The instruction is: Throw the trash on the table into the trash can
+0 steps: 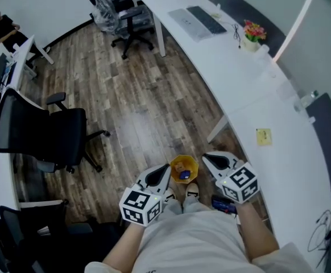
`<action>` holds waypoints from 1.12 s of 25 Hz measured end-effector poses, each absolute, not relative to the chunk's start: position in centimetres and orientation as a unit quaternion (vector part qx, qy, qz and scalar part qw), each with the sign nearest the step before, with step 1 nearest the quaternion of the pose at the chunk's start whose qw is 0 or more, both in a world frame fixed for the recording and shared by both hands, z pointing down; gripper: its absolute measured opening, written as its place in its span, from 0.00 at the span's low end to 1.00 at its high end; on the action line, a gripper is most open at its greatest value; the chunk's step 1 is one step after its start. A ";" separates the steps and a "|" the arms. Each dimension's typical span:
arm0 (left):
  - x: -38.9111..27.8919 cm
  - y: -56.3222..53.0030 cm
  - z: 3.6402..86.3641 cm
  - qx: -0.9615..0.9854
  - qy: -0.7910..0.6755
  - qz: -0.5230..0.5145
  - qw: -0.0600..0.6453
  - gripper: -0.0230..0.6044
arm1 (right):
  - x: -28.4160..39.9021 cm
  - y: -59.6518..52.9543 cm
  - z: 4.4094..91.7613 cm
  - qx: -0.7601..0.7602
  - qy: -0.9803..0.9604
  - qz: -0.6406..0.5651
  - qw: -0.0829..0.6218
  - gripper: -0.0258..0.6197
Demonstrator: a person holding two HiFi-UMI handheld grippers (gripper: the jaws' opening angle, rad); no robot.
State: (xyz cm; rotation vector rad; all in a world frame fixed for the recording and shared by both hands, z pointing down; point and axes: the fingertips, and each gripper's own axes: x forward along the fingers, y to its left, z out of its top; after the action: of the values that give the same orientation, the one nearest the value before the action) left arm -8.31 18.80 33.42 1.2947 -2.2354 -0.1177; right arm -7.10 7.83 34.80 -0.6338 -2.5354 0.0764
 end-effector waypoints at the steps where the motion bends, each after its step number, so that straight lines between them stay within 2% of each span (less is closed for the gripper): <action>1: -8.2 18.8 33.5 0.482 -0.830 -0.042 0.278 0.04 | -7.1 7.8 34.7 -0.233 -0.937 0.029 0.259 0.09; 17: -9.0 19.3 32.8 0.505 -0.822 -0.051 0.259 0.04 | -5.1 8.0 34.6 -0.209 -0.942 0.038 0.258 0.09; 28: -6.7 15.2 33.2 0.593 -0.764 -0.024 0.252 0.04 | -0.7 4.0 33.7 -0.095 -0.963 0.048 0.247 0.09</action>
State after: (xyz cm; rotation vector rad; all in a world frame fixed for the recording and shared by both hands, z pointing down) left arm -6.70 15.21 33.17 1.6137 -2.0774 -0.0652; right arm -0.69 3.97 33.72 -0.2580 -2.6267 0.1302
